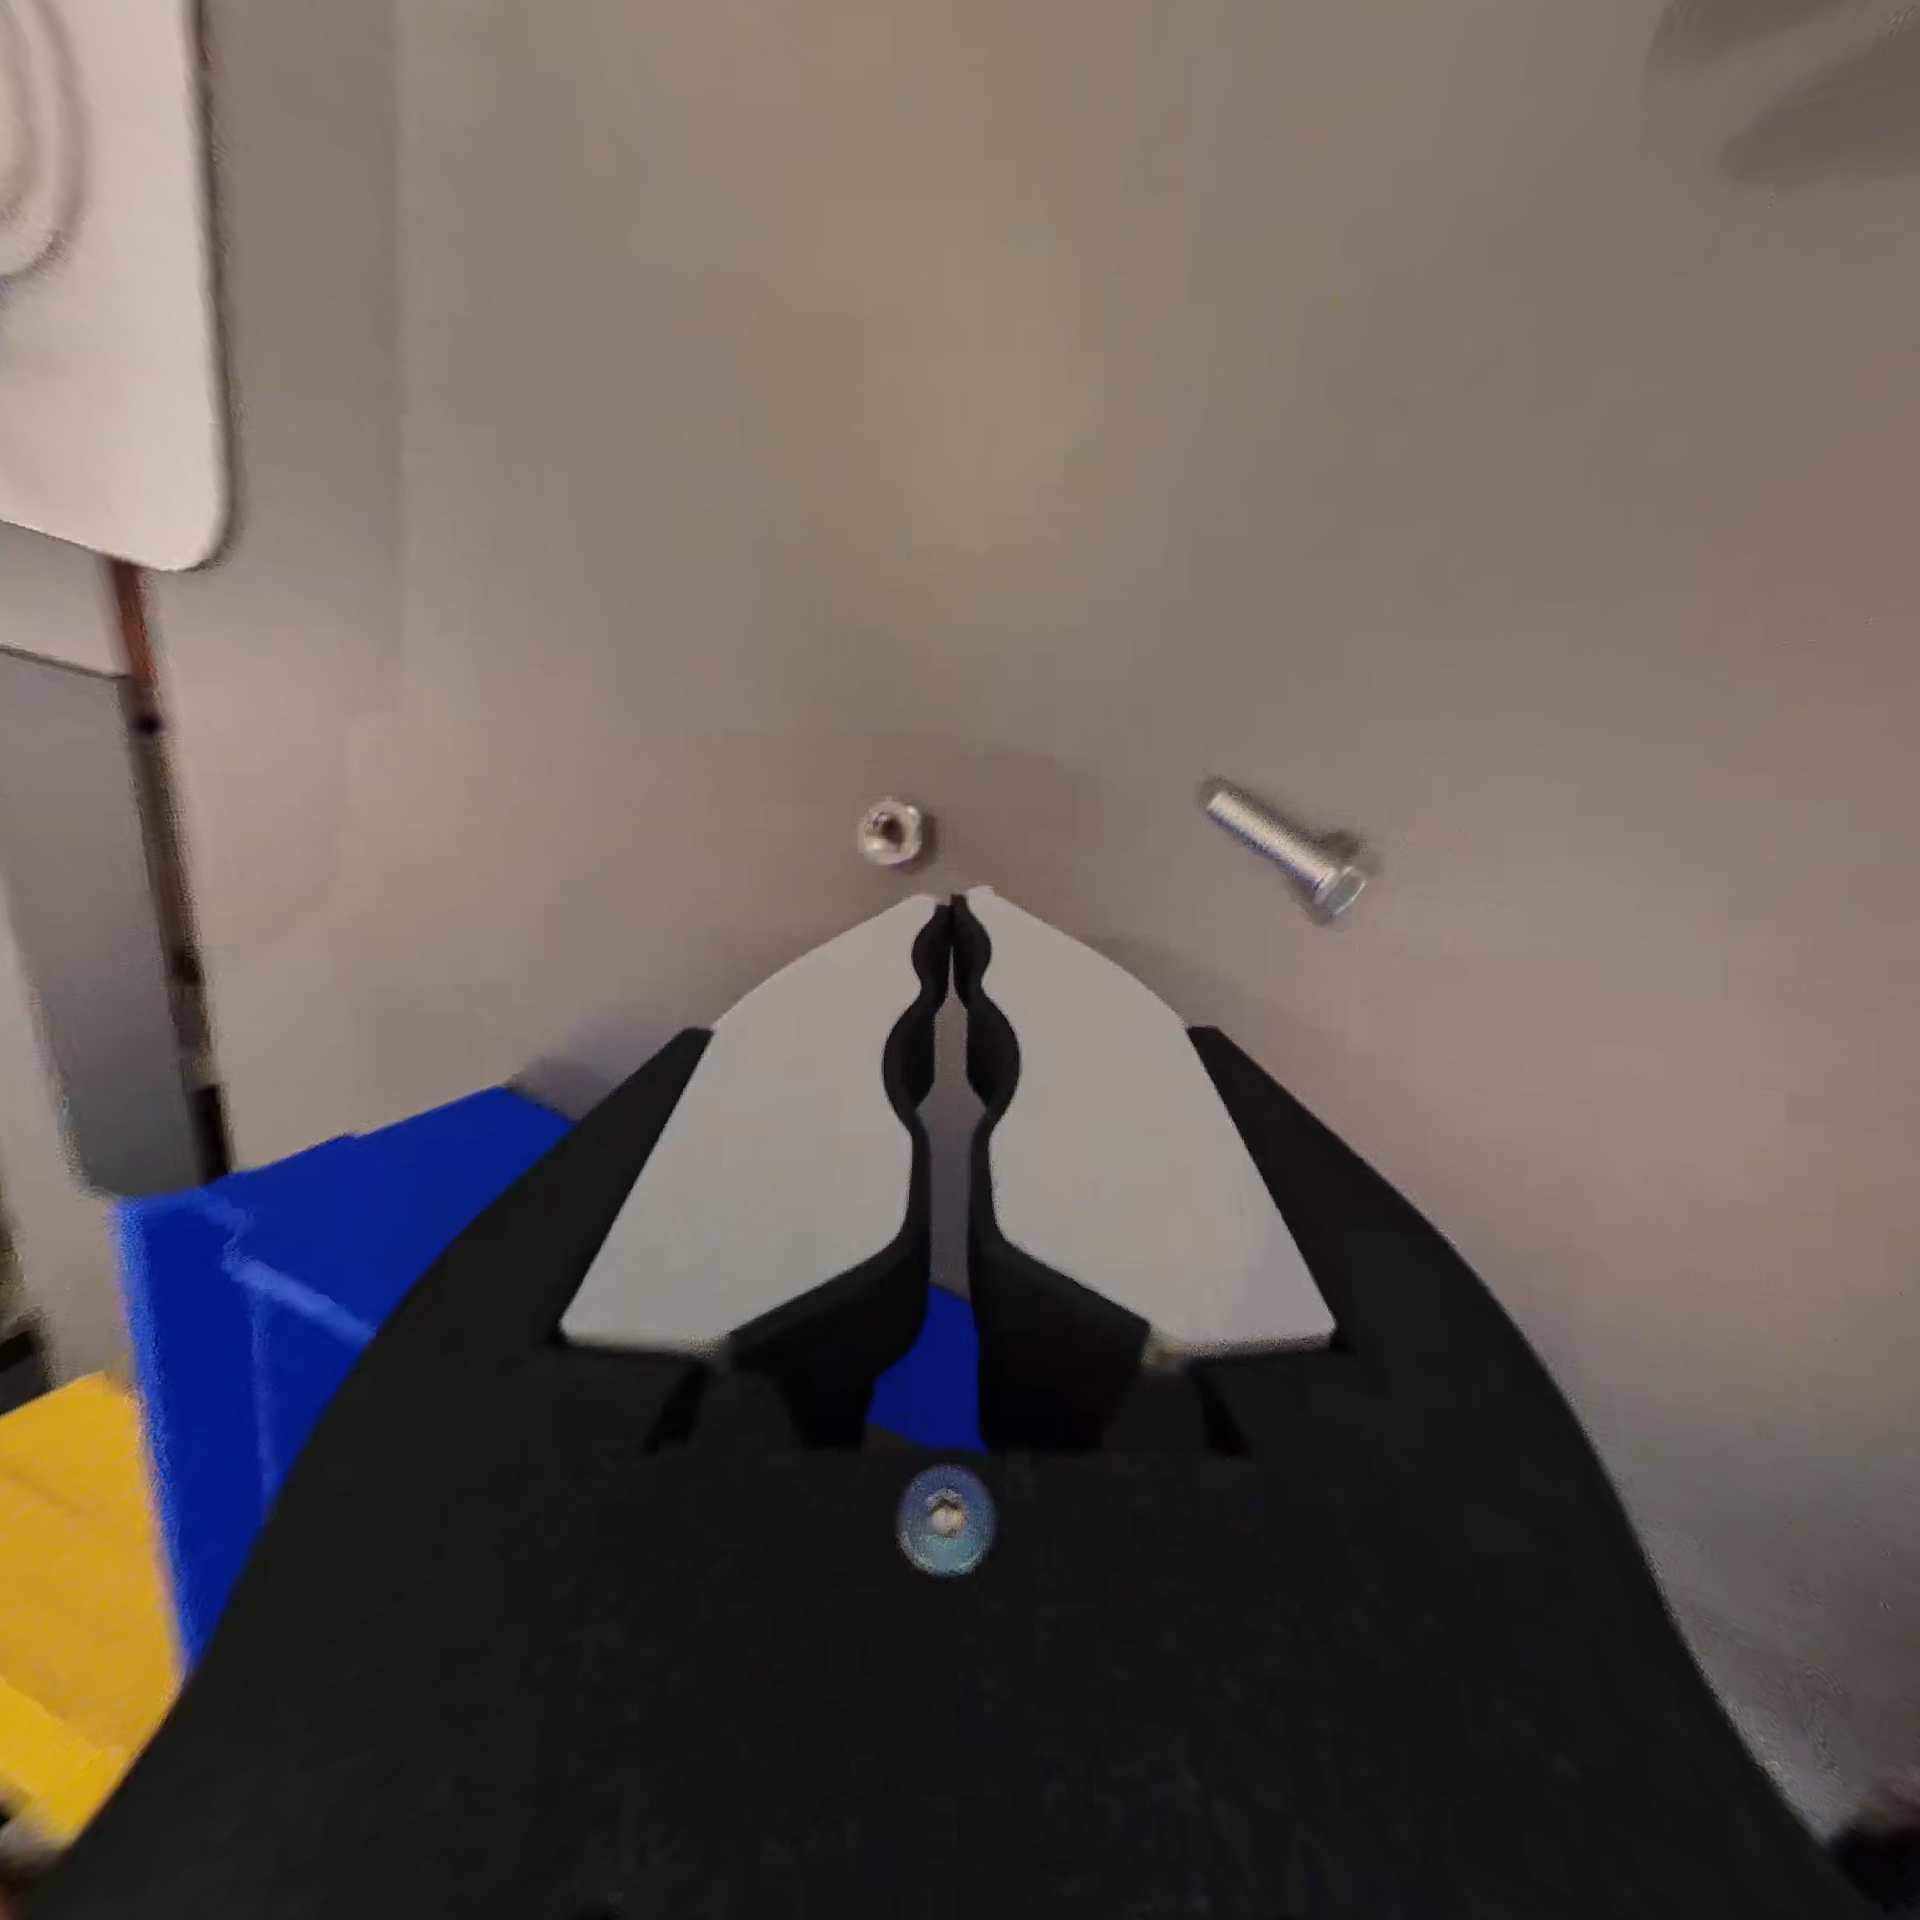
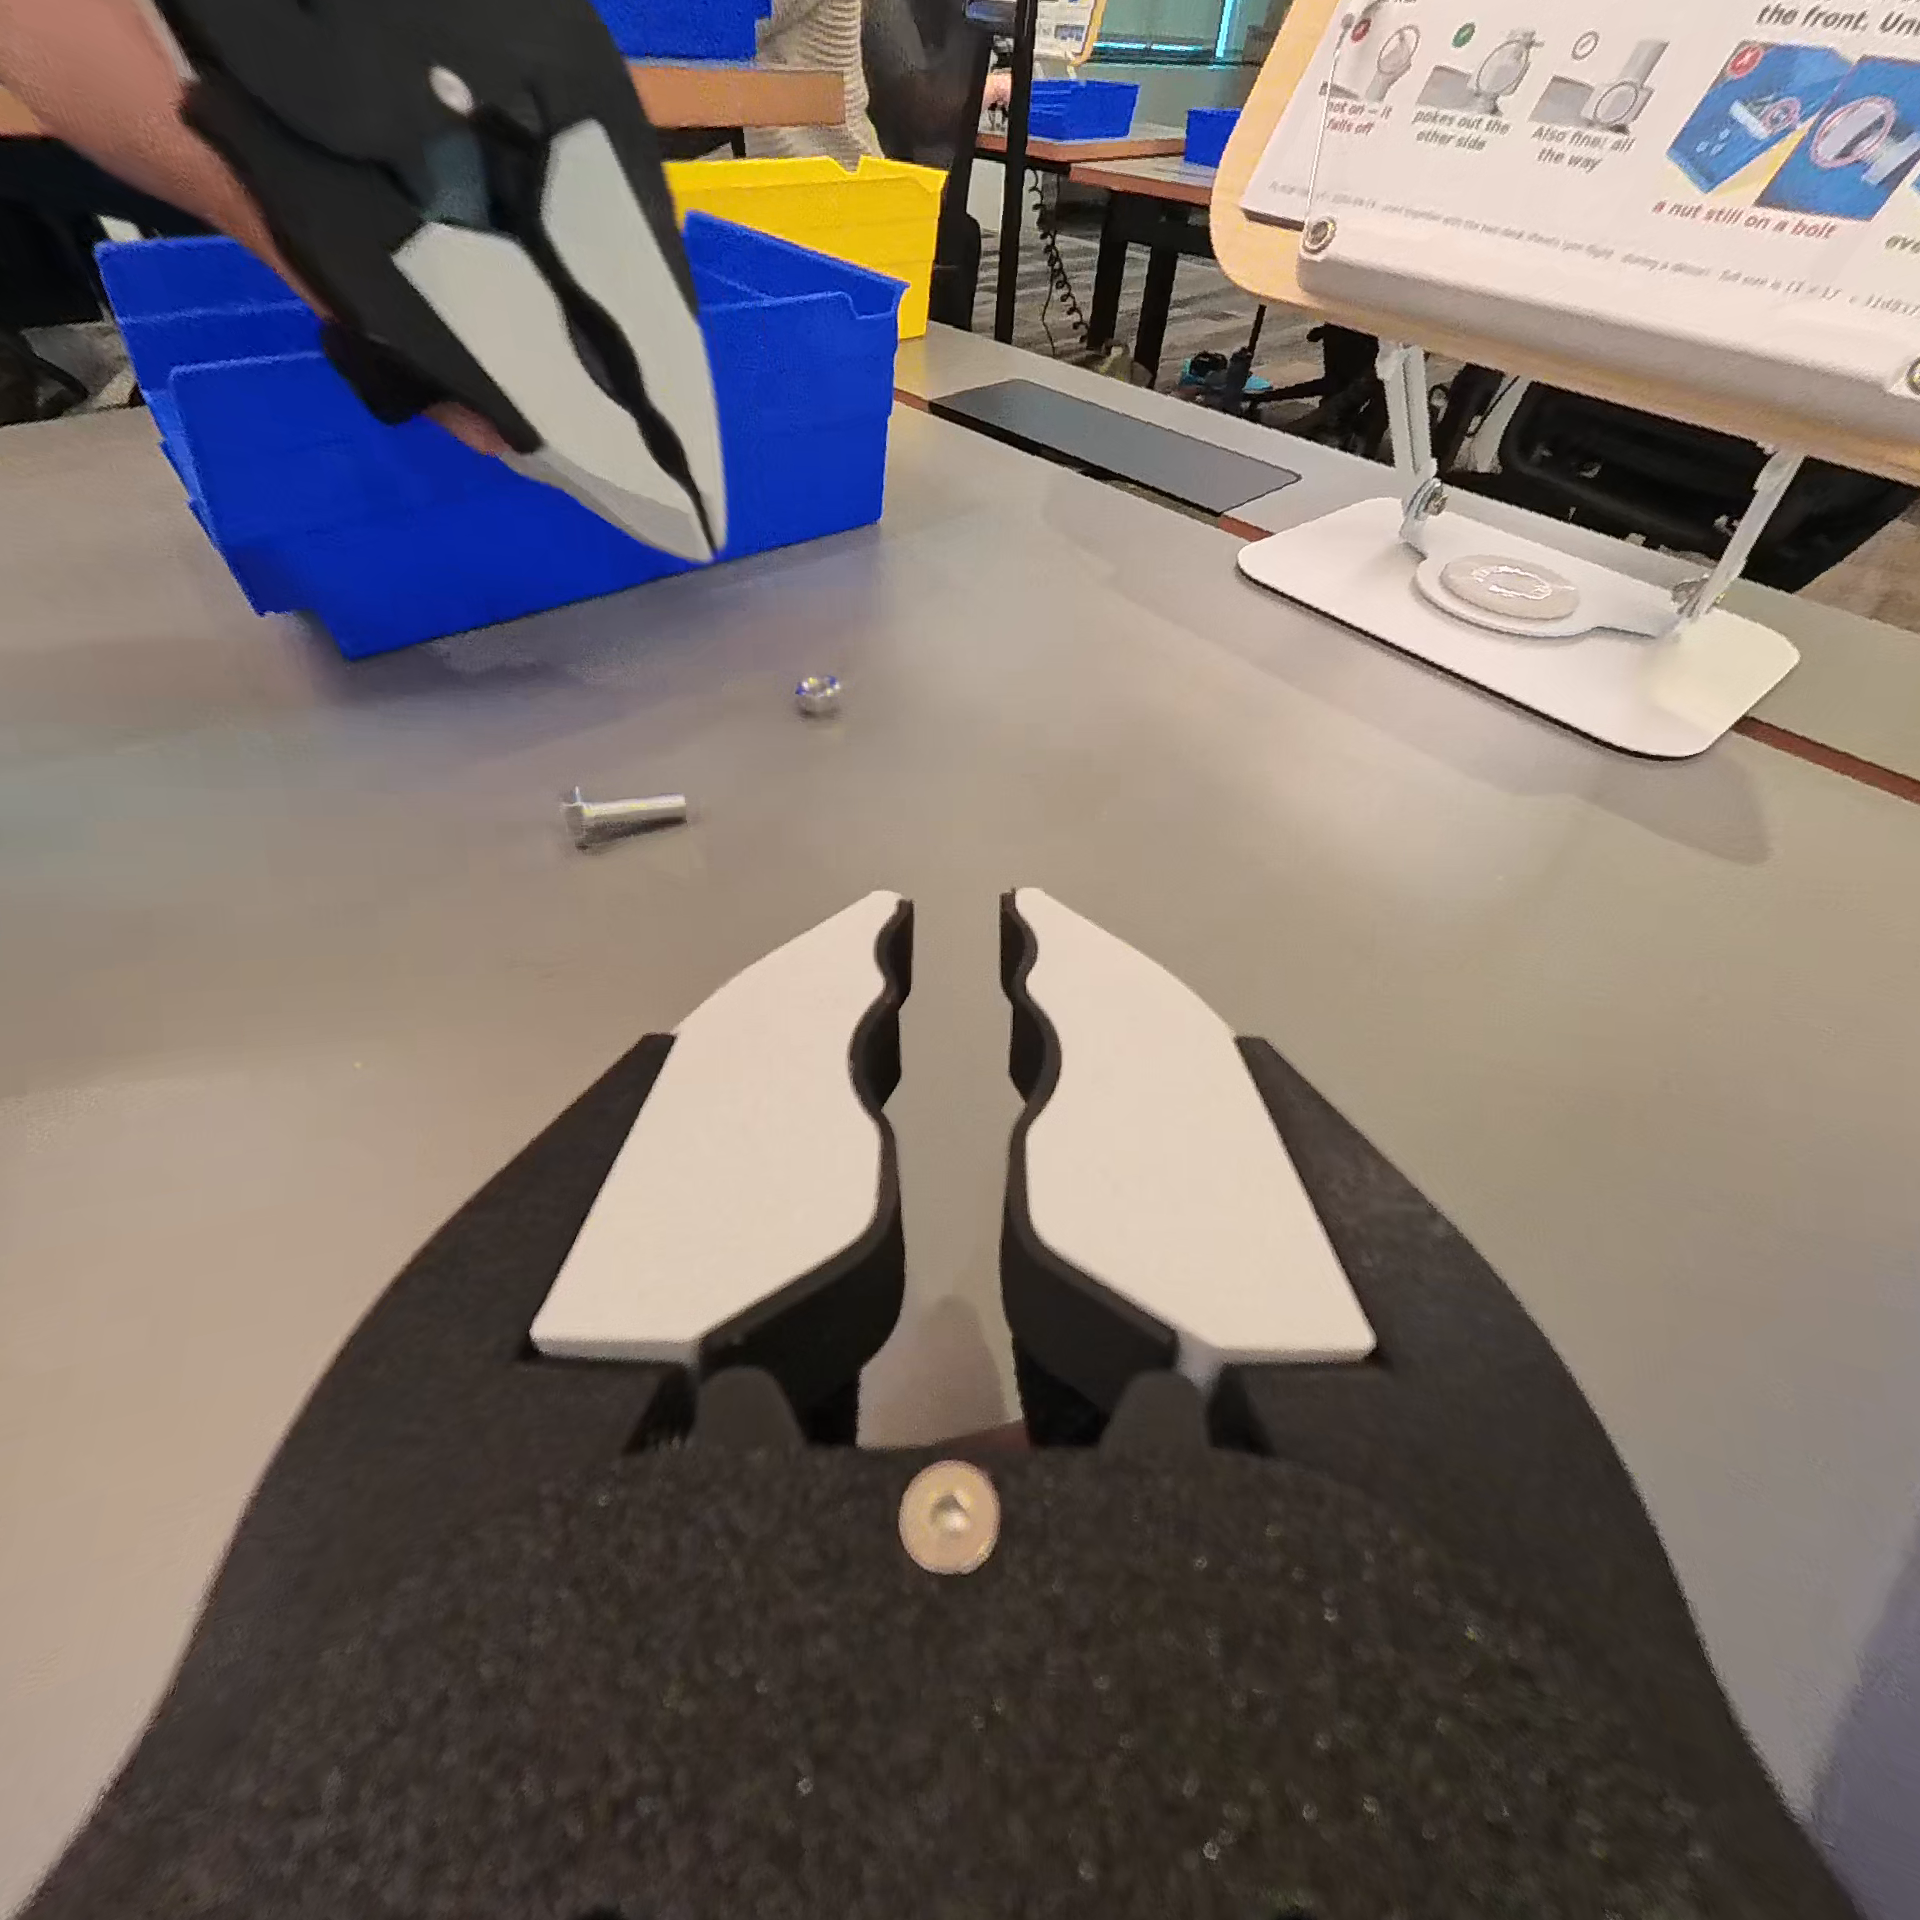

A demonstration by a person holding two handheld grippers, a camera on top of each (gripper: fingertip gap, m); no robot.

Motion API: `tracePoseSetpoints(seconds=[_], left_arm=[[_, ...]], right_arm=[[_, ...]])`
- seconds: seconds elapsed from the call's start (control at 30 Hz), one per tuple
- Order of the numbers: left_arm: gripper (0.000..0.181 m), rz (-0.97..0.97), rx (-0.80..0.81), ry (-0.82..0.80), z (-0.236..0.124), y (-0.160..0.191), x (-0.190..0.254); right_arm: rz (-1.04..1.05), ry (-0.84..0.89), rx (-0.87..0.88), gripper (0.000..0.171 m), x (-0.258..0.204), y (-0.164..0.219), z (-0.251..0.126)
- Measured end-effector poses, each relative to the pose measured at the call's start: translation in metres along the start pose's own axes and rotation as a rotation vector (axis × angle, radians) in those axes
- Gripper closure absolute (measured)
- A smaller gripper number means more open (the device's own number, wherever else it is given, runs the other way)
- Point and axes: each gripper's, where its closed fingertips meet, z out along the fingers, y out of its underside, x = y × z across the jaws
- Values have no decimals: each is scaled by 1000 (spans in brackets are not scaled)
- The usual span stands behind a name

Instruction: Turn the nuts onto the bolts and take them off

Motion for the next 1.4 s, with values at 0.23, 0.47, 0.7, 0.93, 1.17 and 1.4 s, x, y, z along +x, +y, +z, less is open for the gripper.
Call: tracePoseSetpoints(seconds=[0.23,0.47,0.7,0.93,1.17,1.4], left_arm=[[176,-134,-42,28,19,6,5],[143,-159,-182,94,58,18,-4],[153,-199,-170,151,71,9,-9],[164,-124,-141,173,67,8,3],[164,-98,495,67,-9,-68,27],[164,-9,918,-36,-72,-108,94]], right_arm=[[-13,6,-13,156,-1,2,3],[-11,5,-11,156,0,2,2],[-12,-1,-5,156,-1,1,1],[-9,-6,-5,156,-2,1,0],[104,-158,54,154,-17,-9,-3],[838,-868,74,135,-66,-44,-21]])
